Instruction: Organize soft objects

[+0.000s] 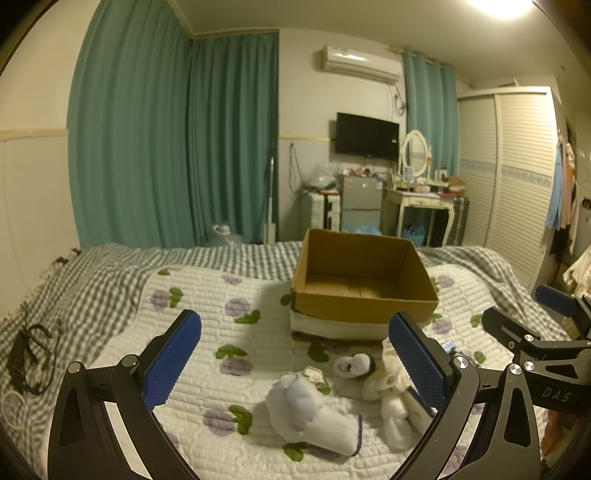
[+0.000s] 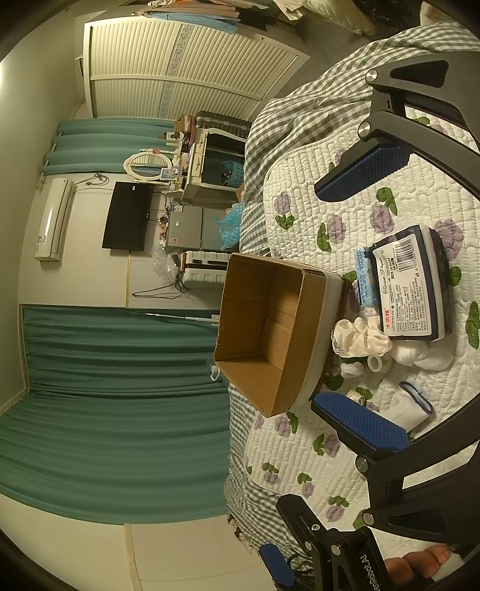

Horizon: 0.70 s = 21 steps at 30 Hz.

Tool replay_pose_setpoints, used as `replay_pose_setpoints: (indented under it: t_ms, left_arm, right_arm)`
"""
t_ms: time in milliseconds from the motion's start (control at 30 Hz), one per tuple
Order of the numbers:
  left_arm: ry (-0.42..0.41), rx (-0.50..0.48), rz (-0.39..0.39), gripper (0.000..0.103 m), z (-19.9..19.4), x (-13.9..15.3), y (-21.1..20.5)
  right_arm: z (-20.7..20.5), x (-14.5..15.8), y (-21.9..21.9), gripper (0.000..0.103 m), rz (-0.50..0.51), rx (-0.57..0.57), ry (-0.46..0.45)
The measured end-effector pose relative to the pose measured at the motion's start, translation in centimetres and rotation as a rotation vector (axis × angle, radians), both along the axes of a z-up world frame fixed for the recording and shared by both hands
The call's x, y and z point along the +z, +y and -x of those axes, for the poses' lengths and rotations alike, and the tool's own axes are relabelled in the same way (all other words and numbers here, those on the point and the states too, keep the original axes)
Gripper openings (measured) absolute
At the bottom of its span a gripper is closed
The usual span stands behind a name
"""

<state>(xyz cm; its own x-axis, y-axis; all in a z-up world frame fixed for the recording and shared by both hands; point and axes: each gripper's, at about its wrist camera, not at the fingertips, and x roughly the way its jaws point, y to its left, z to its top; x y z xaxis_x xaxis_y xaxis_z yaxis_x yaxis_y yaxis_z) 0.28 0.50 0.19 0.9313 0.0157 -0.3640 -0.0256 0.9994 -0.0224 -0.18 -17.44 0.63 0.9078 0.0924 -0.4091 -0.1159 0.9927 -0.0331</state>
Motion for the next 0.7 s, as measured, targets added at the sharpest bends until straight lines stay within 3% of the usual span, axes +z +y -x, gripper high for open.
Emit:
replay_pose_setpoints:
  t_ms: [400, 567, 700]
  left_arm:
    - [-0.012, 0.002, 0.004, 0.103, 0.3, 0.6, 0.1]
    - [-0.014, -0.014, 0.012, 0.103, 0.6, 1.5, 0.5]
    - [0.021, -0.037, 0.03, 0.103, 0.2, 0.8, 0.8]
  right_arm:
    - [0.0, -0.1, 0.0, 0.103, 0.003, 0.0, 0.003]
    - [0.0, 1.6, 0.0, 0.103, 0.012, 0.009, 0.014]
    - [-2.0, 2.0, -0.4, 0.103, 0.067, 0.031, 0.136]
